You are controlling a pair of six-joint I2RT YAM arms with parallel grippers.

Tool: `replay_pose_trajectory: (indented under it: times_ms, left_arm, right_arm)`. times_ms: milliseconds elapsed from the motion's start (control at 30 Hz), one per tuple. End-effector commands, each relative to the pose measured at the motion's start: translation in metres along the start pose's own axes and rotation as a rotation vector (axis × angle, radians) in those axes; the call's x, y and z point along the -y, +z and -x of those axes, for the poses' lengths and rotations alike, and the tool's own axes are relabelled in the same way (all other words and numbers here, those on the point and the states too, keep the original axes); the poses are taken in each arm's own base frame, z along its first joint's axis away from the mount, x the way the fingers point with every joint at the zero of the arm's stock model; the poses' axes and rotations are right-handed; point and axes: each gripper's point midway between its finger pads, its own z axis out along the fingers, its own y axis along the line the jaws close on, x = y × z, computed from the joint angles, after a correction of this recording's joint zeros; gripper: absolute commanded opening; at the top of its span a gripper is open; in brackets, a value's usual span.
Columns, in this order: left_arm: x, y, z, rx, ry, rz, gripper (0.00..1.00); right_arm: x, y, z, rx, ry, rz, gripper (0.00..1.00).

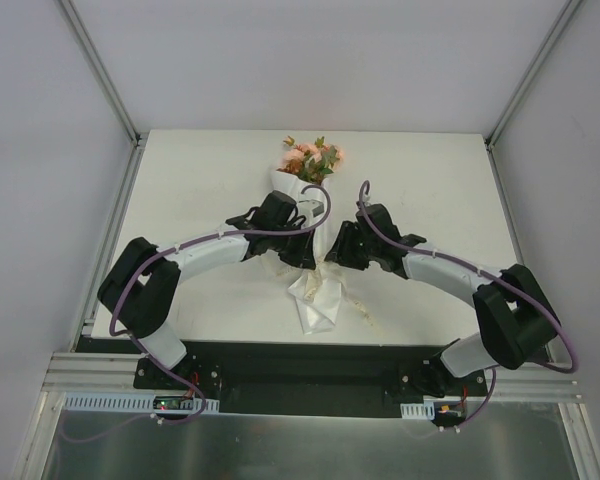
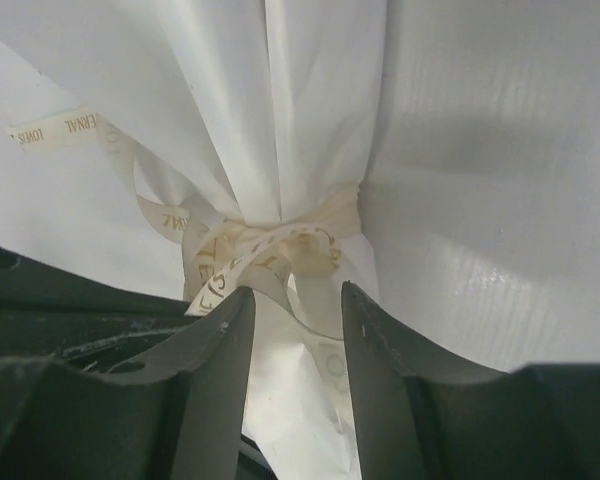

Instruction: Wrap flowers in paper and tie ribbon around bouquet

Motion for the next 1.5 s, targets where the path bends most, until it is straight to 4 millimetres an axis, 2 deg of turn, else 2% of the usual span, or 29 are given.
replay_pose_trajectory:
  times_ms: [0,133,267,333,467,533,667,867,967,1033,1267,1400,1467]
  left_arm:
    - [0.014,-0.012,0.012,0.055,0.034,-0.034,0.0]
    - [0.016,-0.014,0.014,0.062,0.035,-0.036,0.0]
    - [0.016,-0.014,0.013,0.06,0.039,-0.037,0.0]
    - [0.015,-0.014,0.012,0.06,0.039,-0.037,0.0]
    - [0.015,-0.014,0.012,0.057,0.038,-0.039,0.0]
    - [0.015,-0.013,0.01,0.052,0.038,-0.039,0.0]
    - [0.016,-0.013,0.011,0.053,0.038,-0.046,0.0]
    - [0.019,-0.014,0.012,0.054,0.045,-0.056,0.0]
    - [0.02,-0.014,0.013,0.052,0.046,-0.068,0.0]
    - [0.021,-0.013,0.012,0.049,0.045,-0.072,0.0]
    - [0.022,-0.013,0.011,0.044,0.047,-0.08,0.0]
    - [0.022,-0.013,0.01,0.041,0.04,-0.081,0.0]
    - [0.022,-0.013,0.01,0.042,0.031,-0.08,0.0]
  right_arm:
    - [-0.008,-0.022,0.009,0.015,-0.036,-0.014,0.45]
    - [-0.004,-0.035,0.01,0.011,-0.04,-0.06,0.53]
    - [-0.012,-0.044,0.012,0.013,-0.011,-0.042,0.66]
    - [-0.017,-0.046,0.014,0.007,0.016,-0.019,0.66]
    - [-0.039,-0.045,0.019,-0.019,0.12,0.054,0.55]
    - [-0.044,-0.036,0.019,-0.044,0.19,0.063,0.52]
    - [-0.053,-0.02,0.016,-0.093,0.262,0.088,0.53]
    - [-0.051,-0.008,0.013,-0.1,0.311,0.101,0.52]
    - [-0.052,-0.002,0.012,-0.114,0.33,0.106,0.46]
    - [-0.054,0.003,0.013,-0.111,0.338,0.121,0.37]
    - [-0.051,0.013,0.009,-0.128,0.349,0.116,0.35]
    - [-0.055,0.016,0.013,-0.115,0.347,0.147,0.33]
    - [-0.057,0.017,0.014,-0.111,0.349,0.161,0.28]
